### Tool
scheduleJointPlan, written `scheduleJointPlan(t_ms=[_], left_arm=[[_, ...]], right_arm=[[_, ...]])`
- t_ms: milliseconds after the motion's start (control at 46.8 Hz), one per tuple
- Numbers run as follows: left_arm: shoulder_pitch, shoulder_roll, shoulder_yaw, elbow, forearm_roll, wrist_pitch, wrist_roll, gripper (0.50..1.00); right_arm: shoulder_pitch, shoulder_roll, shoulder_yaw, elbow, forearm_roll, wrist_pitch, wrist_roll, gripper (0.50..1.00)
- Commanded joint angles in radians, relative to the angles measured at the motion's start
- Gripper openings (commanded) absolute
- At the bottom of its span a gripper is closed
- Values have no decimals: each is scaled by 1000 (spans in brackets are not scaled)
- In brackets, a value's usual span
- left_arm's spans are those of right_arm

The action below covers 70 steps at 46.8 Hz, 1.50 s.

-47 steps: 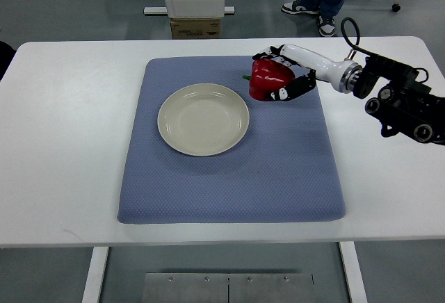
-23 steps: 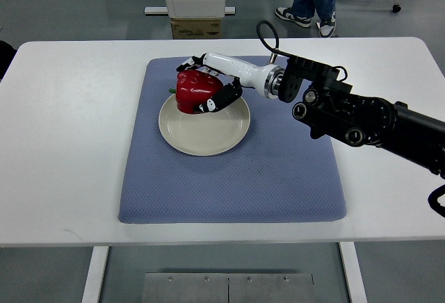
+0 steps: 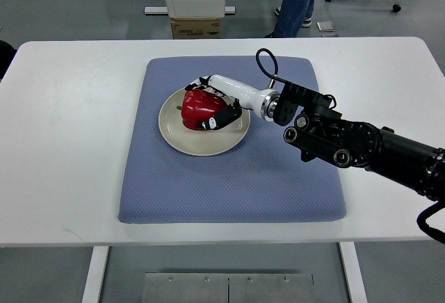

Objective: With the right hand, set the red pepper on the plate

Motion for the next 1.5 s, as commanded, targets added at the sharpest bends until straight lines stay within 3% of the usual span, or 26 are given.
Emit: scheduleJointPlan(t_ms=[0, 342, 364, 385, 471, 492, 834, 1134, 1476], left_arm=[[0, 0, 0, 0, 0, 0, 0, 1000], [0, 0, 0, 0, 0, 0, 0, 1000], [0, 0, 0, 0, 0, 0, 0, 1000], [0, 0, 0, 0, 0, 0, 0, 1000], [0, 0, 0, 0, 0, 0, 0, 1000], [0, 0, 0, 0, 0, 0, 0, 1000], [0, 0, 0, 0, 0, 0, 0, 1000], [0, 0, 0, 0, 0, 0, 0, 1000], [0, 0, 0, 0, 0, 0, 0, 1000]], right_arm=[[-7, 0, 2, -3, 3, -5, -10, 500], [-10, 0, 4, -3, 40, -16, -7, 500], [-10, 0, 5, -3, 41, -19, -7, 526], [-10, 0, 8, -3, 46, -22, -7, 593], [-20, 0, 20, -3, 69, -28, -4, 967], [-23, 0, 25, -3, 73, -31, -4, 995], [-27, 0, 43, 2, 81, -36, -2, 1000], [-79, -70, 270, 4, 81, -27, -16, 998], [-229, -89, 703, 2, 84, 47, -137, 998]])
